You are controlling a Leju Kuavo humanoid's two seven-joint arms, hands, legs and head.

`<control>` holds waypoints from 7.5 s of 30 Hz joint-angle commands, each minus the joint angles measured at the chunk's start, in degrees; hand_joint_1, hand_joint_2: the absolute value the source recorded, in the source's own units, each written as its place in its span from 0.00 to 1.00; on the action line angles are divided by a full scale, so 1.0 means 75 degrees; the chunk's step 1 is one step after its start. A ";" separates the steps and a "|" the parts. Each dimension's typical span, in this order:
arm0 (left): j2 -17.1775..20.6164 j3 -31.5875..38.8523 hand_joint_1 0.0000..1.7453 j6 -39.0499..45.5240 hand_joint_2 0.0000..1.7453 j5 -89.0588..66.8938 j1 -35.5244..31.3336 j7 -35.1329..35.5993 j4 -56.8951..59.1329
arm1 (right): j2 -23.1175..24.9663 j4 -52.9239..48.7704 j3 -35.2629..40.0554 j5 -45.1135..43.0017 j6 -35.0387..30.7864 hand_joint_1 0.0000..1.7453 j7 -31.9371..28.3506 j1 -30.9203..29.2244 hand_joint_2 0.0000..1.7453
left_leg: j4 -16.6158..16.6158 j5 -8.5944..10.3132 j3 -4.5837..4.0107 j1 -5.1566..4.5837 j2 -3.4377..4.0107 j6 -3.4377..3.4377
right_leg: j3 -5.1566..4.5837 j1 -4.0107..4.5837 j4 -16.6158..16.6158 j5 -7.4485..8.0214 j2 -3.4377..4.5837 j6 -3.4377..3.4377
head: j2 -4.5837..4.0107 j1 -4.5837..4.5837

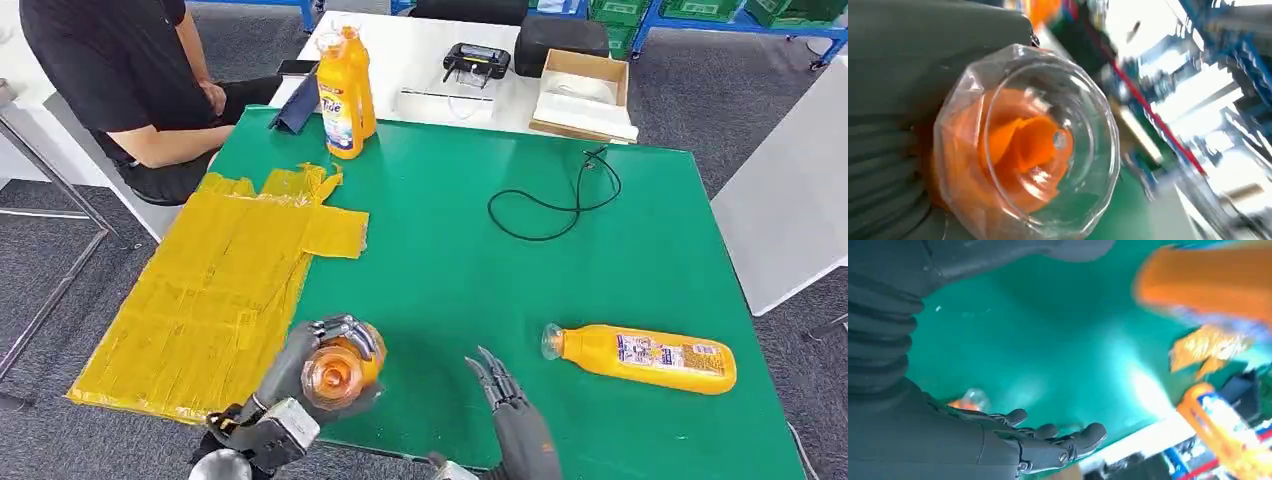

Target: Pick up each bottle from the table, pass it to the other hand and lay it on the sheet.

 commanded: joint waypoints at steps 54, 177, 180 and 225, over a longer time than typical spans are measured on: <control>0.0772 0.0815 0.00 -0.1630 0.00 0.2082 -0.1187 0.1601 0.1766 | -0.0976 0.2643 -0.6115 0.2565 0.2754 0.00 -0.0949 -0.0599 1.00 | 0.0002 0.0052 -0.0045 -0.0003 0.0023 0.0003 | -0.0045 0.0003 -0.0013 0.0073 0.0034 -0.0011 | 0.0000 -0.0003; 0.1237 0.0850 1.00 0.0880 1.00 -0.2495 -0.2247 0.1351 0.1919 | 0.0000 -0.0009 -0.0334 -0.3091 0.1580 0.00 -0.1046 -0.0421 1.00 | 0.0003 0.0089 -0.0103 0.0013 -0.0021 -0.0022 | -0.0096 0.0013 0.0005 0.0069 -0.0014 -0.0012 | 0.0000 0.0000; 0.1448 0.0803 1.00 0.1005 1.00 -0.3213 -0.2434 0.1483 0.2217 | -0.0099 -0.0176 -0.0328 -0.3133 0.1484 0.00 -0.1113 -0.0354 1.00 | -0.0001 0.0088 -0.0096 0.0016 -0.0019 -0.0021 | -0.0090 0.0015 0.0000 0.0069 -0.0011 -0.0011 | 0.0000 -0.0003; 0.0474 0.1678 0.00 -0.1171 0.00 0.1718 -0.1068 -0.0088 0.0421 | 0.0701 -0.0923 -0.0737 -0.1776 0.0252 0.00 -0.2189 0.0085 0.00 | 0.0015 0.0066 -0.0095 0.0021 -0.0001 -0.0024 | -0.0081 0.0018 0.0000 0.0056 0.0016 -0.0013 | 0.0000 0.0000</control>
